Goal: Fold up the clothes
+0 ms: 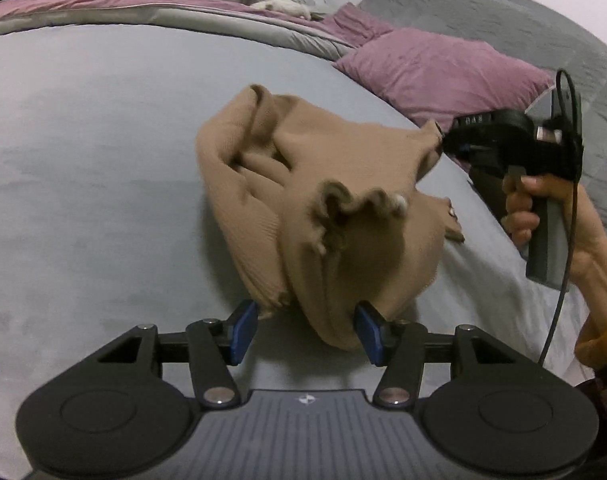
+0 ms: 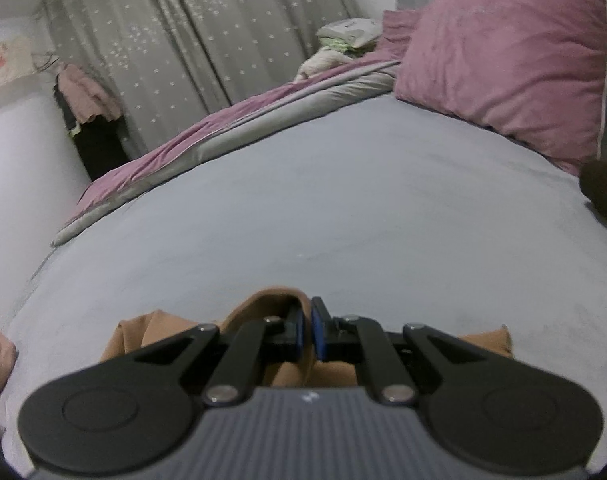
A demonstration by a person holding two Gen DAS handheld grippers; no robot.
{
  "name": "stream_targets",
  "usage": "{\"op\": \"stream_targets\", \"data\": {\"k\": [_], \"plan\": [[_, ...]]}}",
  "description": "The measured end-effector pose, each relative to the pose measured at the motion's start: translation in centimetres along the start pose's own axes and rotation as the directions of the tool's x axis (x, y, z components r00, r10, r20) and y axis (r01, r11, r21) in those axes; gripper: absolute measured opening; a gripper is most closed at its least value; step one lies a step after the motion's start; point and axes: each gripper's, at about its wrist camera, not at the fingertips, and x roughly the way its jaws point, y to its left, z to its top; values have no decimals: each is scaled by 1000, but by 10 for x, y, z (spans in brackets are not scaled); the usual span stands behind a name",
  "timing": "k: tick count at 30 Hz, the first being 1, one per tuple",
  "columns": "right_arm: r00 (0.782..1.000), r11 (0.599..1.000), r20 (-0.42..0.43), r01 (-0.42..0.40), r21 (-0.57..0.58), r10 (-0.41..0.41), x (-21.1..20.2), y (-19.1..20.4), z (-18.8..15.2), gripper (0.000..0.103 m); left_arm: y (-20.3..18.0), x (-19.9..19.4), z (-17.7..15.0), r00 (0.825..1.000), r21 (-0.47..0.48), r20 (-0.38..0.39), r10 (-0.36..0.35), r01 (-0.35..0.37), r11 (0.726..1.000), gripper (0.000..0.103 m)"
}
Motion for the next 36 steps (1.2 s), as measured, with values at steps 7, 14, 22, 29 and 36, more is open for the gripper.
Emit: {"op": "stream_targets", "data": {"k": [7, 14, 22, 29, 36], "plan": [[1000, 1000, -3, -7, 3, 7, -5, -9, 0, 6, -6, 19, -1, 999, -55, -18, -44, 43, 998, 27], [1000, 999, 0, -20, 31, 20, -10, -17, 3, 6, -4, 3, 4, 998, -61, 32, 50, -48, 997, 6], [999, 997, 27, -35, 65, 33, -19, -25, 10, 6, 8, -53, 33, 950, -26, 219, 224, -224, 974, 6], [994, 997, 104, -53, 62, 46, -34, -17, 18, 6, 26, -86, 71, 887, -59, 316, 338, -337, 940, 5], [984, 995, 167, -79, 63, 67, -43, 0, 26, 6, 23, -115, 99, 834, -54, 402, 379, -391, 919, 6]]}}
